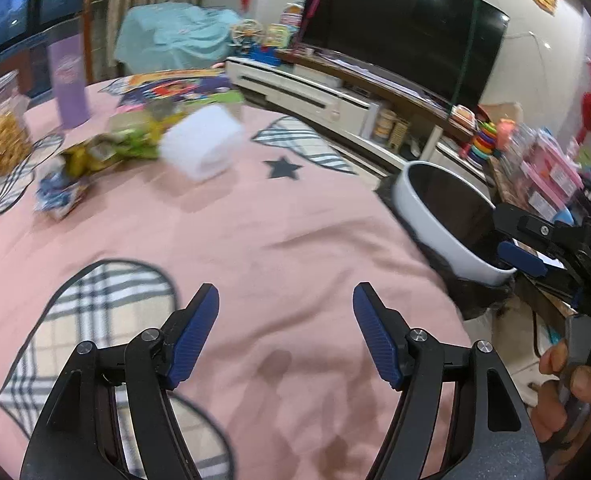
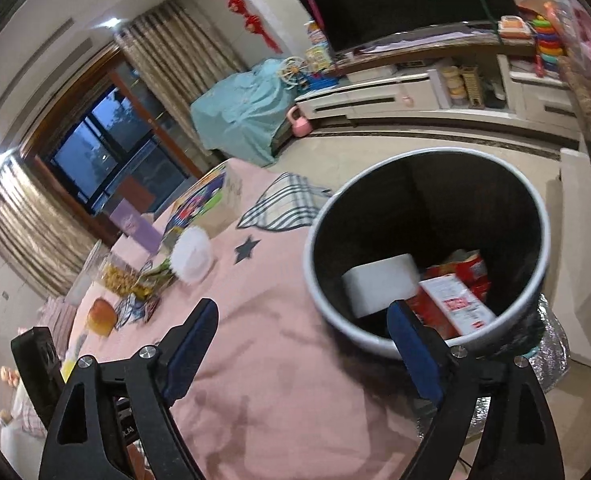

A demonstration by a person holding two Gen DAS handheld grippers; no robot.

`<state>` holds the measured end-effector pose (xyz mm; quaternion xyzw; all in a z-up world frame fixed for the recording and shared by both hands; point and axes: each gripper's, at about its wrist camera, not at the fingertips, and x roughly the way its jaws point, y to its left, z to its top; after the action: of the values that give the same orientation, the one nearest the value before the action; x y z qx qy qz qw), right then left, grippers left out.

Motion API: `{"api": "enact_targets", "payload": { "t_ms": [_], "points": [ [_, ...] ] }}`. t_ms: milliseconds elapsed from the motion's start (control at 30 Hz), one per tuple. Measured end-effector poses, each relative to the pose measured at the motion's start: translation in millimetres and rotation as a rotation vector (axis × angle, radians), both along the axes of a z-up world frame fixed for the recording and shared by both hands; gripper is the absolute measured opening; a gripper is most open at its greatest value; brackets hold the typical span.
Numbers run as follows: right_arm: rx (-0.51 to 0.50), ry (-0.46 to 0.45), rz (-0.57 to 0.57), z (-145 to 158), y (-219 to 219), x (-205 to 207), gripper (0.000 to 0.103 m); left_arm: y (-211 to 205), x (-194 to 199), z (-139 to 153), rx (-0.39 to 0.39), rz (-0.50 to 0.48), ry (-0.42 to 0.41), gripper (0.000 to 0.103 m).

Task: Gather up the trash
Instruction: 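Move both open tools back toward the table clutter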

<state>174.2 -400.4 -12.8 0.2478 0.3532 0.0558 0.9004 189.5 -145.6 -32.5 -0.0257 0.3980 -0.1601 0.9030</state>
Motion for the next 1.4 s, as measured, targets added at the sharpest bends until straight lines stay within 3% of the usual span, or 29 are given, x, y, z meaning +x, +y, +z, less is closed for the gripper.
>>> {"api": "enact_targets", "payload": {
  "t_ms": [633, 1400],
  "points": [
    [-0.047, 0.014, 0.174, -6.5, 90.5, 10.0, 0.092, 77.3, -10.9, -14.6, -0.032, 0.148, 0.033, 0.071],
    [-0.090, 0.040, 0.263, -38.4, 144.5, 57.8, 0.092, 142.6, 12.8, -26.2, -0.049, 0.285, 0.067, 0.073]
  ]
}}
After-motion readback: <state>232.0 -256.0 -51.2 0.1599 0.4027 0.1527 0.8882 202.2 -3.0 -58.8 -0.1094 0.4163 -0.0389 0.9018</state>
